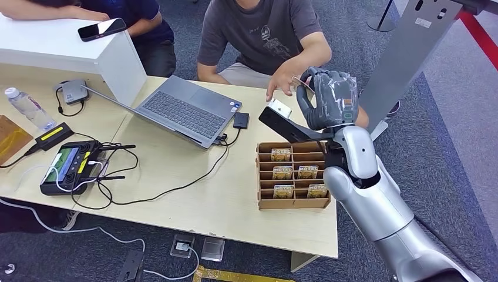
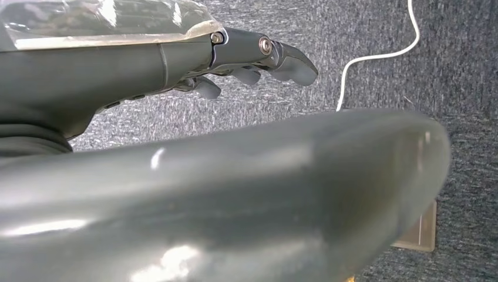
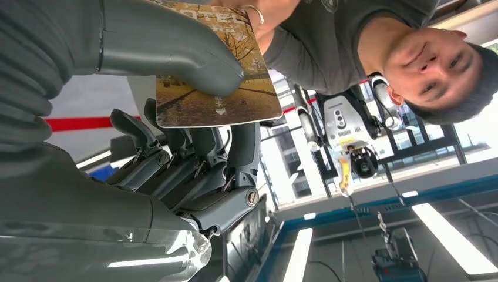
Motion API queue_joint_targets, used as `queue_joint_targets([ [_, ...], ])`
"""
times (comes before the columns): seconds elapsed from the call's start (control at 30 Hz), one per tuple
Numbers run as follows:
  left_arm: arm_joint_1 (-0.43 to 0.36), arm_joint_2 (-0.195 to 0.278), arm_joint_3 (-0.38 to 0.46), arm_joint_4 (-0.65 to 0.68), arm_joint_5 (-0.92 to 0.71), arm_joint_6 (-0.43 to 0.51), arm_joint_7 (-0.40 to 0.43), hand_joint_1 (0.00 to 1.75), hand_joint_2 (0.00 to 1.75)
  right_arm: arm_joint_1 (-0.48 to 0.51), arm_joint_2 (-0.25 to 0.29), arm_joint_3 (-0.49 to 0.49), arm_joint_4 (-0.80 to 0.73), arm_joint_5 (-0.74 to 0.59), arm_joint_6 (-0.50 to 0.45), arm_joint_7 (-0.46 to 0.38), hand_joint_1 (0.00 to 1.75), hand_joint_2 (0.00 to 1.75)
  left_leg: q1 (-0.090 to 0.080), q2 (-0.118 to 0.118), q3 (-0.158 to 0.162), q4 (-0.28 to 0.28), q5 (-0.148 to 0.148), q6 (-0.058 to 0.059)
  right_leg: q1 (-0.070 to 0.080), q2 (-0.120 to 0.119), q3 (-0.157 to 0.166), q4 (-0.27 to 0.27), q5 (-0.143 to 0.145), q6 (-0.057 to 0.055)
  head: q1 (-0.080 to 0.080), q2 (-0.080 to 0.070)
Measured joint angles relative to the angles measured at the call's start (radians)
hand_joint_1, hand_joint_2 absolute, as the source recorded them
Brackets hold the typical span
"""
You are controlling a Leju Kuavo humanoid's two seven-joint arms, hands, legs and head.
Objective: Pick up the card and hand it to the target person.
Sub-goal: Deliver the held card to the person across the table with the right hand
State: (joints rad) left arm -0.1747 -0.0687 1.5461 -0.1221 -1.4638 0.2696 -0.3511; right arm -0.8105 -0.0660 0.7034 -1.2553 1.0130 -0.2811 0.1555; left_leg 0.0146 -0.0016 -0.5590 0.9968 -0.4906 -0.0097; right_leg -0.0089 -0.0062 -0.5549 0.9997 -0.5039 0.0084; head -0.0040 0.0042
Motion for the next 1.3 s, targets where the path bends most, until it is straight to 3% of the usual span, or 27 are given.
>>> queue_joint_targets([
  [0.2,-0.001,-0.001,0.0,0.0,-0.001,0.007,0.0,0.0,0.0,-0.047,0.058,0.025,0.176,0.02,-0.087,-0.047,1.59,1.75,0.0,0.0,0.0,0.0,0.0,0.0,0.0,0.0,0.0,0.0,0.0,0.0,0.0,0.0],
  [0.47,-0.001,-0.002,0.0,0.0,0.008,0.008,-0.004,0.0,0.0,-0.079,0.126,0.039,0.366,-0.017,-0.108,-0.087,1.44,1.75,0.0,0.0,0.0,0.0,0.0,0.0,0.0,0.0,-0.001,0.0,0.0,0.0,0.0,0.0],
  [0.53,-0.001,-0.002,0.0,0.0,0.015,0.01,-0.004,0.0,0.0,-0.085,0.139,0.043,0.401,-0.026,-0.108,-0.092,0.86,1.75,0.0,0.0,0.0,0.0,0.0,0.0,0.0,0.0,-0.001,0.0,0.0,0.0,0.0,0.0],
  [0.6,-0.001,-0.001,0.0,0.0,0.025,0.014,-0.006,0.0,0.0,-0.089,0.152,0.046,0.434,-0.038,-0.108,-0.098,0.17,1.75,0.0,0.0,0.0,0.0,0.0,0.0,0.0,0.0,-0.001,0.0,0.0,0.0,0.0,0.0],
  [0.67,0.0,-0.001,0.0,0.0,0.029,0.016,-0.007,0.0,0.0,-0.093,0.163,0.05,0.458,-0.05,-0.109,-0.104,0.0,1.75,0.0,0.0,0.0,0.0,0.0,0.0,0.0,0.0,-0.001,0.0,0.0,0.0,0.0,0.0],
  [1.07,0.001,-0.001,0.001,0.0,0.023,0.016,-0.004,0.0,0.0,-0.096,0.188,0.053,0.508,-0.104,-0.143,-0.111,0.0,1.75,0.0,0.0,0.0,0.0,0.0,0.0,0.0,0.0,-0.001,0.0,0.0,0.0,0.001,0.0],
  [1.3,0.002,-0.001,0.001,0.0,0.053,0.027,0.003,0.0,0.0,-0.059,0.178,0.031,0.454,-0.281,-0.218,-0.157,0.0,1.75,0.0,0.0,0.0,0.0,0.0,0.0,0.0,0.0,-0.001,0.0,0.0,0.0,0.0,0.0],
])
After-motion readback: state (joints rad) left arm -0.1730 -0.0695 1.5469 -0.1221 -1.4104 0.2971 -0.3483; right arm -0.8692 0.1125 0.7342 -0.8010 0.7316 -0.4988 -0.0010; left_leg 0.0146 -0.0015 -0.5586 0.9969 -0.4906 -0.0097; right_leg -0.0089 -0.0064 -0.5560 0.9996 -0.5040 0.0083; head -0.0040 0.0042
